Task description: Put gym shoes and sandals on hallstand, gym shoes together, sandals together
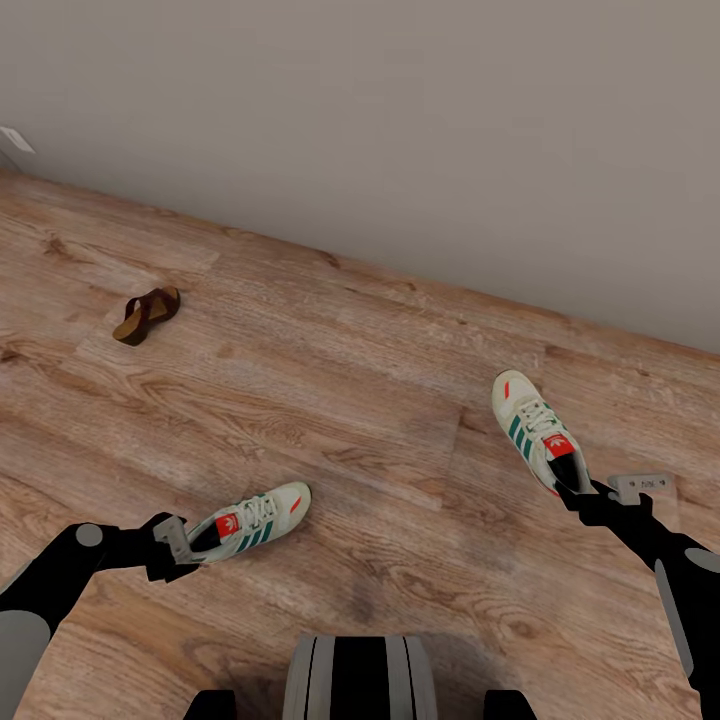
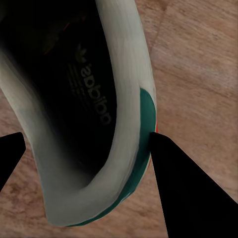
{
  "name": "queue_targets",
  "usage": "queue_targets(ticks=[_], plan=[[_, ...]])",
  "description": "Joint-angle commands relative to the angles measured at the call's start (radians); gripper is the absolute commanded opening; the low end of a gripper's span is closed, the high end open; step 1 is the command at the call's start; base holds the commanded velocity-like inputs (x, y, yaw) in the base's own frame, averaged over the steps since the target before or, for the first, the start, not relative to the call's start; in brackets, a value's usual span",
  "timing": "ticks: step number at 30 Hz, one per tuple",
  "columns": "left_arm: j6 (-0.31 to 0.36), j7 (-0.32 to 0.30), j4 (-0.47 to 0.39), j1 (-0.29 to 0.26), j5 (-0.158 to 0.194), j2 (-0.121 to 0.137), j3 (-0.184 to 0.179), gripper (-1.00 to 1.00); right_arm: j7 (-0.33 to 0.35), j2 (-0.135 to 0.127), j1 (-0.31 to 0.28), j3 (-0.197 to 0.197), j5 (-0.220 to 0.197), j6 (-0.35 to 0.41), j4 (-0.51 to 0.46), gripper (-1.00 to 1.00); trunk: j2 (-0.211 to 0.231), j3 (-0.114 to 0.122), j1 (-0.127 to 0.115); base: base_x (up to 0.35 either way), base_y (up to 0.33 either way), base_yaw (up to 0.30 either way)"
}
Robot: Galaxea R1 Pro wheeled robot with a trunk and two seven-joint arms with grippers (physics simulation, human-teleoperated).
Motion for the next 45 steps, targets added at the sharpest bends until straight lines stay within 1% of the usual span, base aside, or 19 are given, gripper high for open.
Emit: queue_targets(ticks=[1,5,15,18,29,32,43,45], plan=[[-0.010,0.003,-0.001,0.000,-0.011,-0.001,0.005,1.00,0.008,0.000,-0.001,-0.002,0.009,0.004,-0.001,-1.00,0.000,-0.001,0.000,0.000,0.000,0.000],[-0.009,0.014,-0.001,-0.001,-0.011,-0.001,0.005,1.00,0.008,0.000,-0.001,-0.002,0.009,0.004,-0.001,-1.00,0.000,-0.001,0.000,0.000,0.000,0.000],[-0.008,0.016,-0.001,-0.002,-0.011,-0.001,0.004,1.00,0.008,0.000,-0.001,-0.002,0.009,0.004,-0.001,-1.00,0.000,-0.001,0.000,0.000,0.000,0.000],[-0.008,0.016,-0.001,-0.002,-0.011,-0.001,0.004,1.00,0.008,0.000,-0.001,-0.002,0.010,0.004,-0.001,-1.00,-0.001,-0.012,0.001,0.000,0.000,0.000],[-0.008,0.016,-0.001,-0.002,-0.011,-0.002,0.004,1.00,0.008,-0.001,-0.001,-0.002,0.009,0.004,-0.001,-1.00,-0.001,-0.012,0.001,0.000,0.000,0.000],[-0.008,0.016,-0.001,-0.002,-0.011,-0.003,0.004,1.00,0.008,-0.001,-0.001,-0.002,0.009,0.004,-0.001,-1.00,-0.002,-0.024,0.003,0.000,0.000,0.000],[-0.008,0.016,-0.001,-0.002,-0.011,-0.001,0.004,1.00,0.008,-0.001,0.000,-0.002,0.010,0.004,-0.001,-1.00,-0.002,-0.024,0.003,0.000,0.000,0.000],[-0.008,0.016,-0.001,-0.002,-0.011,-0.001,0.005,1.00,0.008,-0.001,0.000,-0.002,0.009,0.004,-0.001,-1.00,-0.002,-0.031,0.003,0.000,0.000,0.000]])
